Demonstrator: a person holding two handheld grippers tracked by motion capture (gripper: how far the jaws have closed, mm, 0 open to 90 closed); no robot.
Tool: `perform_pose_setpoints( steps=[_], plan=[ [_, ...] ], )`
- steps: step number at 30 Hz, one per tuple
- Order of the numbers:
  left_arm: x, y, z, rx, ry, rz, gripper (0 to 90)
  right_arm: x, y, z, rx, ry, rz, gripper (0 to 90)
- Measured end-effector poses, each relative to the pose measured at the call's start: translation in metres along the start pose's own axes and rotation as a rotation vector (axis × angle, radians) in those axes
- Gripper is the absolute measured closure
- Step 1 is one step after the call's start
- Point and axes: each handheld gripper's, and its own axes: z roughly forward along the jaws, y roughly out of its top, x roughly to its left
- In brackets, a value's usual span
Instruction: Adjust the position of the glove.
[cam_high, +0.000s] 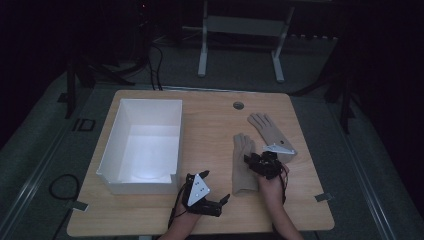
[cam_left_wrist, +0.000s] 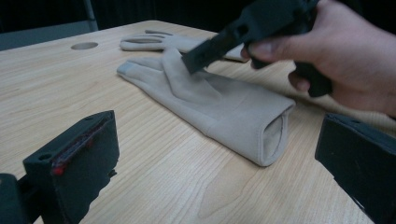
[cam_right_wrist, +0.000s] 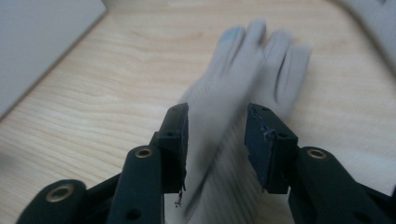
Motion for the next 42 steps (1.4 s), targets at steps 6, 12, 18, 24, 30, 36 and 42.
perform_pose_setpoints(
  steps=[6, 12, 18, 24, 30, 36, 42],
  plan=[
    [0.000, 0.000, 0.000, 0.001, -0.002, 0.001, 0.2, -0.009, 0.013, -0.016, -0.045, 0.009, -0.082, 56.8],
    [0.000, 0.000, 0.000, 0.002, -0.001, 0.000, 0.2, -0.029, 0.023, -0.032, -0.078, -0.004, -0.116, 57.5],
    [0.000, 0.000, 0.000, 0.001, -0.002, -0.003, 0.2, -0.048, 0.034, -0.042, -0.082, -0.024, -0.167, 58.4],
    [0.000, 0.000, 0.000, 0.001, -0.001, -0.006, 0.2, -0.065, 0.045, -0.042, -0.068, -0.057, -0.189, 58.3],
    [0.001, 0.000, 0.000, 0.000, -0.002, -0.006, 0.2, -0.079, 0.054, -0.039, -0.065, -0.083, -0.201, 54.2],
    [0.001, 0.000, 0.000, 0.000, -0.001, -0.008, 0.2, -0.097, 0.062, -0.032, -0.033, -0.089, -0.204, 56.2],
    [0.001, 0.000, 0.000, 0.001, -0.001, -0.008, 0.2, -0.112, 0.062, -0.019, -0.010, -0.098, -0.189, 56.6]
  ],
)
